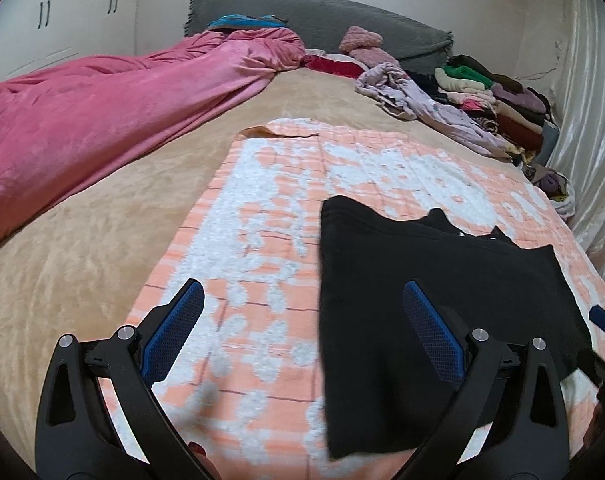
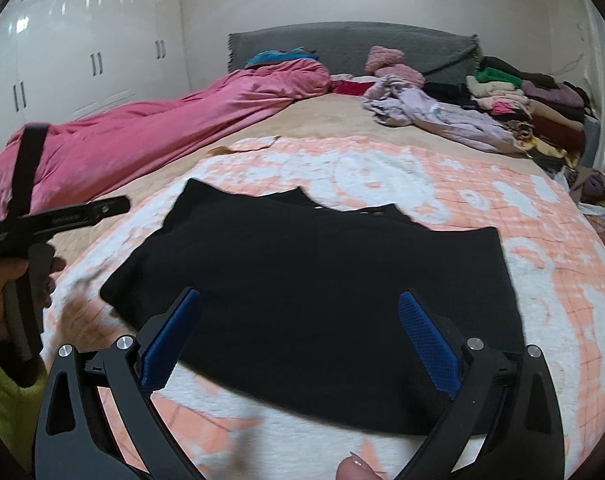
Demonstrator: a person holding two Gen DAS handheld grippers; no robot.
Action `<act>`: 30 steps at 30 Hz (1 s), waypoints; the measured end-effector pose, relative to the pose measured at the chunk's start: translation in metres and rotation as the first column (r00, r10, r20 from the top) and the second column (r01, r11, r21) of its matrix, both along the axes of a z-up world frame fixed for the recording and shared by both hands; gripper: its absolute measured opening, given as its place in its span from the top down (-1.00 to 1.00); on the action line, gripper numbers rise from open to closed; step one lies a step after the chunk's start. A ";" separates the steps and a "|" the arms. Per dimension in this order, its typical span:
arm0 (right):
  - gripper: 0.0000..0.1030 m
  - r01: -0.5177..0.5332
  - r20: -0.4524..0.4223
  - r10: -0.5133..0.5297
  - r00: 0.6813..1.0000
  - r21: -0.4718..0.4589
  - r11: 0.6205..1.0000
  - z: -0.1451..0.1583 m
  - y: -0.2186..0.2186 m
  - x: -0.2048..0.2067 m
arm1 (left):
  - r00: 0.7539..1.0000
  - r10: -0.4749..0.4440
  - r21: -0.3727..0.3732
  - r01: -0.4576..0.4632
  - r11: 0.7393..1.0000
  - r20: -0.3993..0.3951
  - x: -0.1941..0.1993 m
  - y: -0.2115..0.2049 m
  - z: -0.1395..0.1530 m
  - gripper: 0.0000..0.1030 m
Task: Fold small clothes
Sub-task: 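Grasp the sweatshirt edge with the right tool and lift it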
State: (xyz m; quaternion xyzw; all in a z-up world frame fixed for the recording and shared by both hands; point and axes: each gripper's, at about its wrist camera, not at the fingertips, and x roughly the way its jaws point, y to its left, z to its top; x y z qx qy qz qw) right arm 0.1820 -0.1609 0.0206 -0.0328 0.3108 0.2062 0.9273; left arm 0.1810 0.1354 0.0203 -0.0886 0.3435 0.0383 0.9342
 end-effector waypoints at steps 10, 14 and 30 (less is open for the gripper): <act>-0.91 -0.117 -0.013 0.116 0.993 -0.022 0.993 -0.007 0.050 -0.008 | 1.000 0.019 -0.010 -0.019 1.000 -0.024 0.004 0.014 -0.007 -0.81; -0.91 -0.155 -0.021 0.154 0.988 -0.037 0.987 -0.011 0.066 -0.008 | 0.999 0.023 -0.012 -0.023 1.000 -0.043 0.008 0.017 -0.012 -0.81; -0.91 -0.286 -0.064 0.279 0.958 -0.193 0.939 -0.049 0.126 -0.012 | 0.994 0.021 0.035 -0.018 0.999 -0.105 0.024 0.021 -0.030 -0.81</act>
